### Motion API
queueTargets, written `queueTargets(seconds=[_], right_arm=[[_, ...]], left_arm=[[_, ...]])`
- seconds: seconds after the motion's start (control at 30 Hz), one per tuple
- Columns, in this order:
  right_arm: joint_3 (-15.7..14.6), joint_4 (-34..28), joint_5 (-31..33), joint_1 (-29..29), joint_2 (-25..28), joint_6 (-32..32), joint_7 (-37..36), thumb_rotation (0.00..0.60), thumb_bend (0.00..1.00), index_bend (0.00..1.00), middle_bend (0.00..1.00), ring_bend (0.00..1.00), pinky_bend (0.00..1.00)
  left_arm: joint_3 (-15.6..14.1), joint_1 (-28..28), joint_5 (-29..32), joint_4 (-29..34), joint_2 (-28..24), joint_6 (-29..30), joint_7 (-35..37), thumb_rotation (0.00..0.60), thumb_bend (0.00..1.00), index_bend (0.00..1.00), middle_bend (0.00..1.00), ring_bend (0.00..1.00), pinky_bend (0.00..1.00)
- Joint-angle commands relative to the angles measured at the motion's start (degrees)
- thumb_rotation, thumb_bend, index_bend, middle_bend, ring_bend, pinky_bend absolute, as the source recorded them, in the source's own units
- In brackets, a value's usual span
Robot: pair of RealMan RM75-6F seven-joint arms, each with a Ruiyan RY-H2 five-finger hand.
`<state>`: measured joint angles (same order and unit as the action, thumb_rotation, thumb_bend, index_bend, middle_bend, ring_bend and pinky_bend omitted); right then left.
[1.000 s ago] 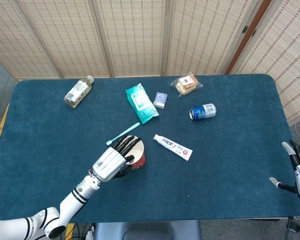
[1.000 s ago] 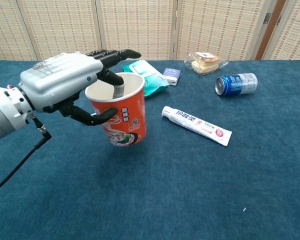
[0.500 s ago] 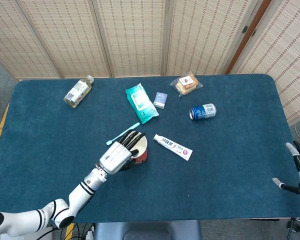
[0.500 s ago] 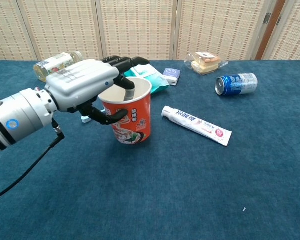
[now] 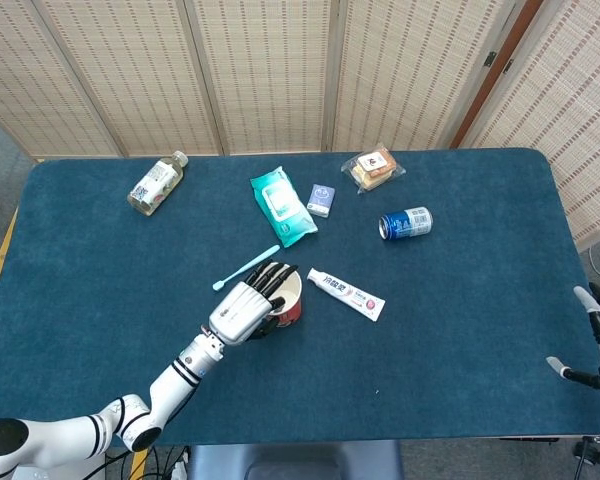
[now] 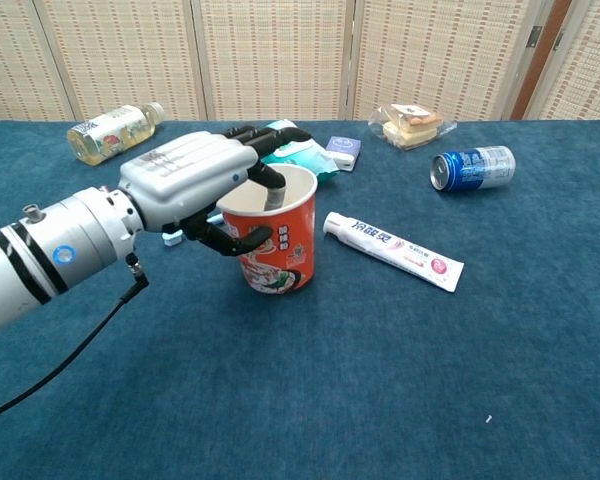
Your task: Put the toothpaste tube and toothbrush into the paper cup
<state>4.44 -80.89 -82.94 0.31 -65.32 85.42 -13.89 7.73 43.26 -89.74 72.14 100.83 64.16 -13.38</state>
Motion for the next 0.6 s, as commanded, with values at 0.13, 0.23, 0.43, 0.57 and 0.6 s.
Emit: queueTargets(seconds=[0.13,0.23,0.43,0.57,0.6], right_arm=[[0.02,0.02,-0.14,-0.02,-0.06,0.08,0.01,0.600,0.00,0.12,0.04,0.06,0.43],[0.03,0.06,-0.10,-0.06,-0.13,0.08,0.02,0.600,0.00,0.12,0.04,0.06,0.43],[0.04,0.14,-0.09,-0.07,-0.22,0.00,-0.03,0.600,0.00,0.12,0.04,0.06,0.43],[0.08,0.10,-0.17,-0.10,-0.17,0.12,-0.02,0.600,0.00,0.12,0.04,0.06,0.43],[0.09,0.07,-0.19,-0.11,-0.15,0.15,0.00,0.600,0.00,0.12,0.04,0.06,0.43]], left_arm=[[-0.96,-0.50,1.16,2.33,-0.60,-0.90,-2.63,0.600,0.66,0.76,0.00,0.00,0.00],[-1.34,-0.73,2.23,3.95,-1.16,-1.87,-4.35,0.600,0.66,0.60,0.00,0.00,0.00],[-1.43,-1.14,4.82,7.76,-2.48,-3.36,-7.34,0.600,0.66,0.23,0.00,0.00,0.00],[-1.44,-1.64,5.96,9.65,-3.14,-3.24,-8.74,0.600,0.66,0.10,0.00,0.00,0.00],[-1.46,-1.79,6.14,10.10,-3.34,-3.11,-8.99,0.600,0.66,0.07,0.00,0.00,0.00]])
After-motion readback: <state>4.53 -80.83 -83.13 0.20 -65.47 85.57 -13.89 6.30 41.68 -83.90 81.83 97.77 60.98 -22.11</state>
